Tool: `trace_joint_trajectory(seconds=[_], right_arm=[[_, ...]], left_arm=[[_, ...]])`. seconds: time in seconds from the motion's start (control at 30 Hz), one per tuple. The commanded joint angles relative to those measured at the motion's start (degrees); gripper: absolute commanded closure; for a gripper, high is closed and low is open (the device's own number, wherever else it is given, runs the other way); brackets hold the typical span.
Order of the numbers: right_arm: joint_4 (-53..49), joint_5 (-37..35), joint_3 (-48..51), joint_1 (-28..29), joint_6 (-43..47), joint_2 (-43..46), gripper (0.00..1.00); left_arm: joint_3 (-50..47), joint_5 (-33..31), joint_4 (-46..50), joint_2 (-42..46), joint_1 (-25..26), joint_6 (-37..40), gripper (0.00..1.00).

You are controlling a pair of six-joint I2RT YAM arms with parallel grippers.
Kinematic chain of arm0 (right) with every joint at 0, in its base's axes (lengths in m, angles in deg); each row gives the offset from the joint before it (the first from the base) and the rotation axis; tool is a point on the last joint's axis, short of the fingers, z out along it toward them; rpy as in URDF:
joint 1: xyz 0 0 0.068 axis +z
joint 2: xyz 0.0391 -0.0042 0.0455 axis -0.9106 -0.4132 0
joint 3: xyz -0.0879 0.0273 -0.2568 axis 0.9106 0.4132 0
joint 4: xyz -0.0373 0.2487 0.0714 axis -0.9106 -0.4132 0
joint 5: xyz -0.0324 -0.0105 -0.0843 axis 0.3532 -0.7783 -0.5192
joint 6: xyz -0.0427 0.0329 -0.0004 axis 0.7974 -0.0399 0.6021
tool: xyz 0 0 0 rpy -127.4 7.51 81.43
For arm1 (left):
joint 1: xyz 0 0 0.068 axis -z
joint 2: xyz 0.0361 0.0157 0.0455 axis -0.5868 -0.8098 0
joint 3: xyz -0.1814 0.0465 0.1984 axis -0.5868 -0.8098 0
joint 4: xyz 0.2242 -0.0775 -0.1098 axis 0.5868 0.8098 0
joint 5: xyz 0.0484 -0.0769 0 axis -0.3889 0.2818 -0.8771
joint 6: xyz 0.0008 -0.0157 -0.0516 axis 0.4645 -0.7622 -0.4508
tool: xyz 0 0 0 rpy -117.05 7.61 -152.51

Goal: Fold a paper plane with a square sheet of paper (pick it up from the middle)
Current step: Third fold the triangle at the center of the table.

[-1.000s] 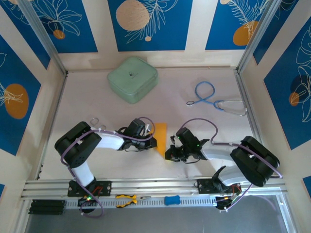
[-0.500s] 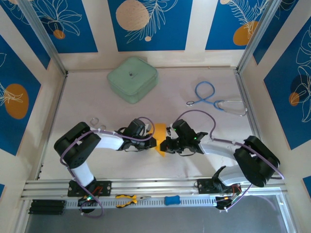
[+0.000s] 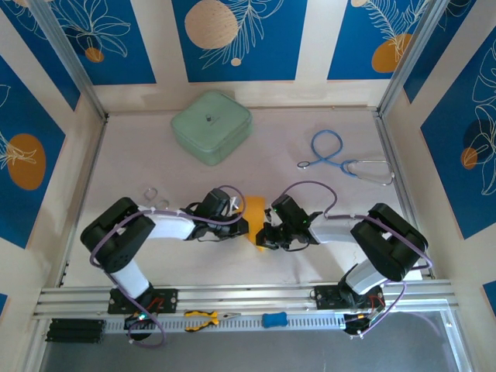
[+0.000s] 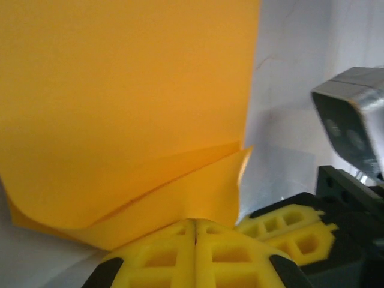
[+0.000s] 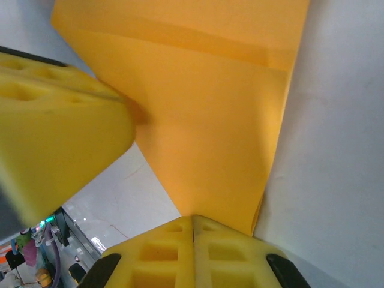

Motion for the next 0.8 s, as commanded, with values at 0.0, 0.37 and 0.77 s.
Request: trace_joint_trajectory(seconds=[0.0,0.37,0.77], right_arm=[[-3.2,-2.1,1.6,0.5,-0.4,-1.0,0.94],[-3.2,-2.3,1.3,0.6,-0.5,-1.6,0.94],[-4.2,-3.7,2.8,1.9,-0.1,-2.9,0.97]], left_arm=[[1.1,-0.5,2.0,3.0,0.9,1.7,1.0],[3.3,-4.9,5.9,-3.0,2.8,1.4,1.0],[-1.8,-0.7,-2.8,-5.2,-4.4,1.9,1.0]])
